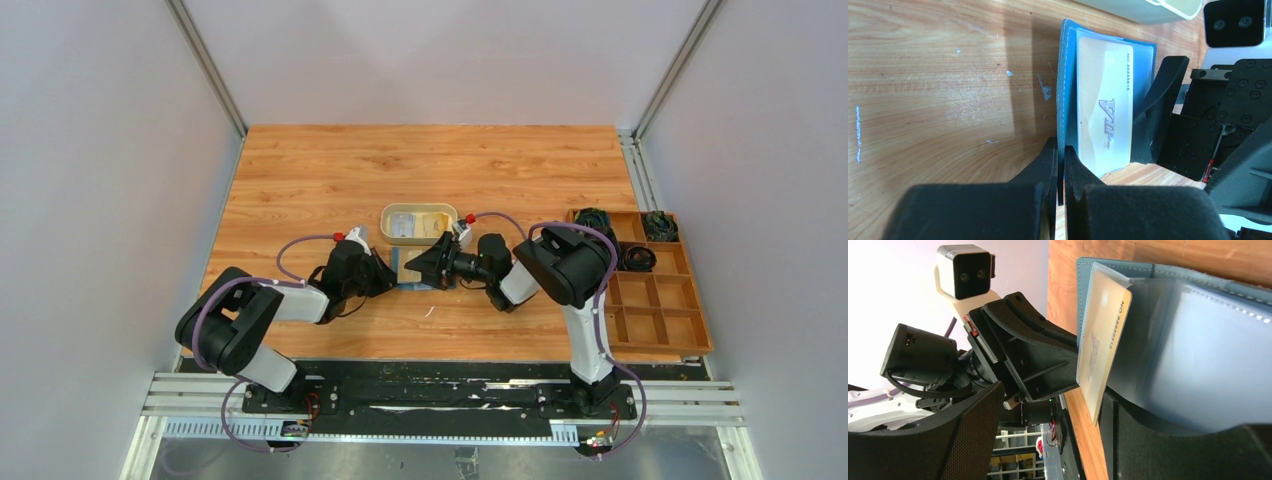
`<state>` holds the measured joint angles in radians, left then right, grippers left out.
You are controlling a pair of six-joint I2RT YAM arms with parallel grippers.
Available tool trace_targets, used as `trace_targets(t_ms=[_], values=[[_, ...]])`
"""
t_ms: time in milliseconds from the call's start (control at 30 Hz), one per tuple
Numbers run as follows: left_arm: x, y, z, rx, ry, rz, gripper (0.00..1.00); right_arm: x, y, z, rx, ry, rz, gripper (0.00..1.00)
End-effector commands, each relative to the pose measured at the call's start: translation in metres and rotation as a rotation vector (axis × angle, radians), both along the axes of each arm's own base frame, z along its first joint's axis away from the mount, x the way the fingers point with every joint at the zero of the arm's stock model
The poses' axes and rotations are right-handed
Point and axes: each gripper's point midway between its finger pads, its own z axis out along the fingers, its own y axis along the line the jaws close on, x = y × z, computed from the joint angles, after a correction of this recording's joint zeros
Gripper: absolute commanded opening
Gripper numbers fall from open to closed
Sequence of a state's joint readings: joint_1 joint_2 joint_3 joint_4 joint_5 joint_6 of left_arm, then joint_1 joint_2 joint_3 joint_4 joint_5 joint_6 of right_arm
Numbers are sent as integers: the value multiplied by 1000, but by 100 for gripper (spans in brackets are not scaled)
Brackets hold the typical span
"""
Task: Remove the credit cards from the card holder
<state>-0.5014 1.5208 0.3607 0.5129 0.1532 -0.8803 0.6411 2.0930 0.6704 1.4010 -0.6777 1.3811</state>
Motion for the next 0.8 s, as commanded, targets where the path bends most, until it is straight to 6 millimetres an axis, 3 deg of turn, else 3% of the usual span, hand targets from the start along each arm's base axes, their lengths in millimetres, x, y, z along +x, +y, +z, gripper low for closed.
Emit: trace_targets(t_ms=[0,433,667,767], values=[[-95,72,-92,357,375,-2,0,-8,2,0,-15,-46,8,69],[-94,72,-93,359,375,-4,0,6,-23,-11,-76,-54,-55,64],[-95,72,-93,361,378,-7,0,9,-29,-16,-103,-51,-67,51],[-95,72,-93,360,378,-7,0,10,-32,-19,-110,-45,-73,42]])
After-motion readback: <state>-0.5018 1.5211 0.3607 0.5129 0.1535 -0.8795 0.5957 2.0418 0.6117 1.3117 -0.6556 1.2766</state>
